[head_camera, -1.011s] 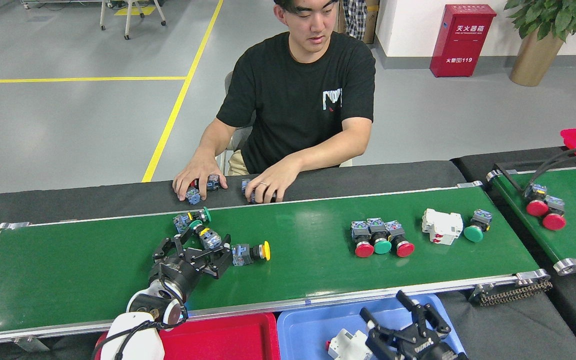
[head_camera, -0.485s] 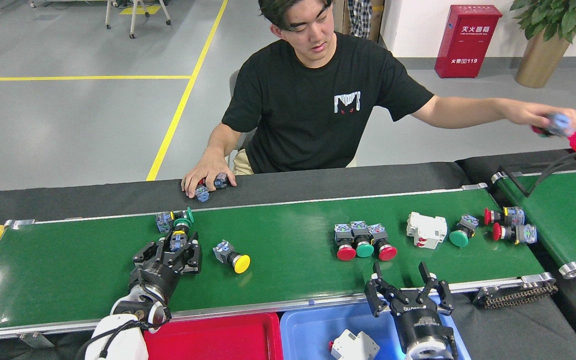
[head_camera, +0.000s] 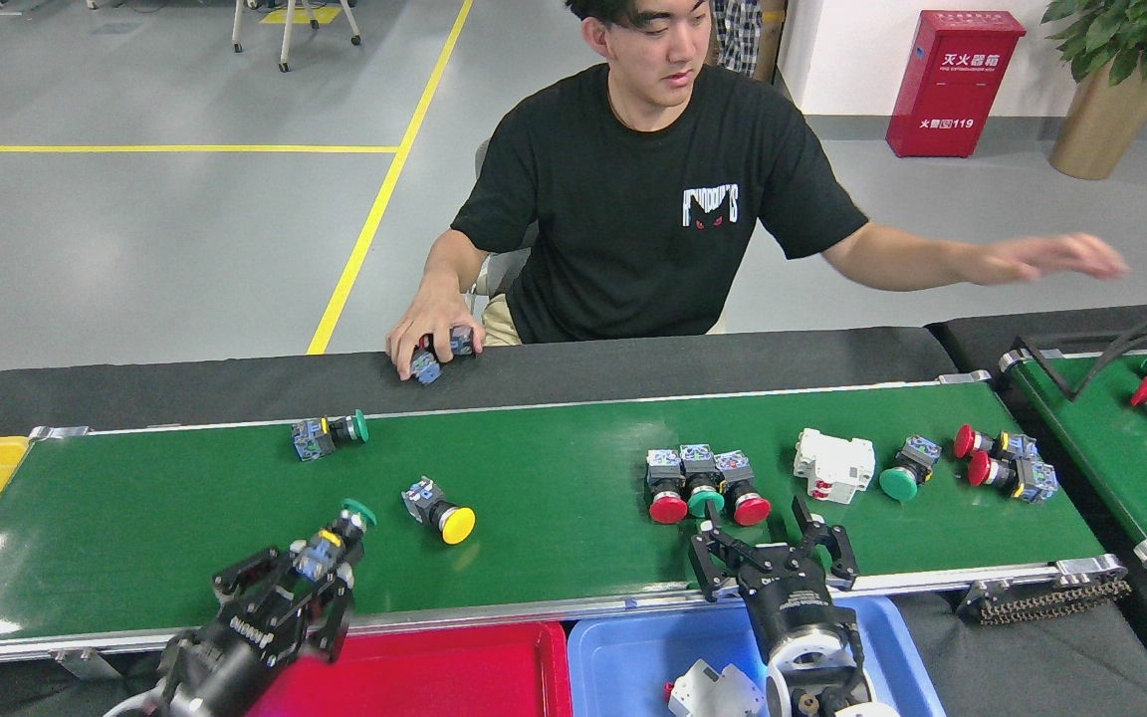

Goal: Pick switch part from conveyor to tray

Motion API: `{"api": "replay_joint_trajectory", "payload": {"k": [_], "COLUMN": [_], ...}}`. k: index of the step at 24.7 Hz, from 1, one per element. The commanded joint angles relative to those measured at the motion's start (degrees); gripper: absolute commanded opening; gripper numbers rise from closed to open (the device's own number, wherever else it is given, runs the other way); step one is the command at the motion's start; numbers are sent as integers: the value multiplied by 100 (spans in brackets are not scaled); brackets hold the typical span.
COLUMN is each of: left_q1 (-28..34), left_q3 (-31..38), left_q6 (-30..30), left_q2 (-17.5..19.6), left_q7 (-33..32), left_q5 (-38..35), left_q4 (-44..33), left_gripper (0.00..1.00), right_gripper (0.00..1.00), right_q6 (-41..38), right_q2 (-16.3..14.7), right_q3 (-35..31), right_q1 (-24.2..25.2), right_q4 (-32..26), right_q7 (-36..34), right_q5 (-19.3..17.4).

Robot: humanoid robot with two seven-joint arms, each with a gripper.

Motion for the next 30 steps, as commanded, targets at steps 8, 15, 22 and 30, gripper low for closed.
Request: {"api": "replay_joint_trajectory", "payload": {"k": [8,15,22,30], "left_q1": [479,453,453,-136], "left_q3": [790,2363,2495,2074], "left_q6": [-186,551,1106,1141], "left_q2": [-580,-1257,-1248,-1274], "left_q7": [33,41,50,-73], "left_q5": [45,27,27,-552], "left_q4": [-166,-122,-113,-96], "left_gripper": [100,100,100,100], "right_gripper": [13,2,2,100], "right_q6": [-974,-1492,-3285,-4411], "right_q2": [257,257,143,-42], "right_q3": [-24,-15,239,1031], "right_q1": [-587,-421,871,1250], "right_q4": [700,173,-1532,-1954], "right_q7": [11,-15,20,2], "right_q5": [-67,-173,-164,-146]}}
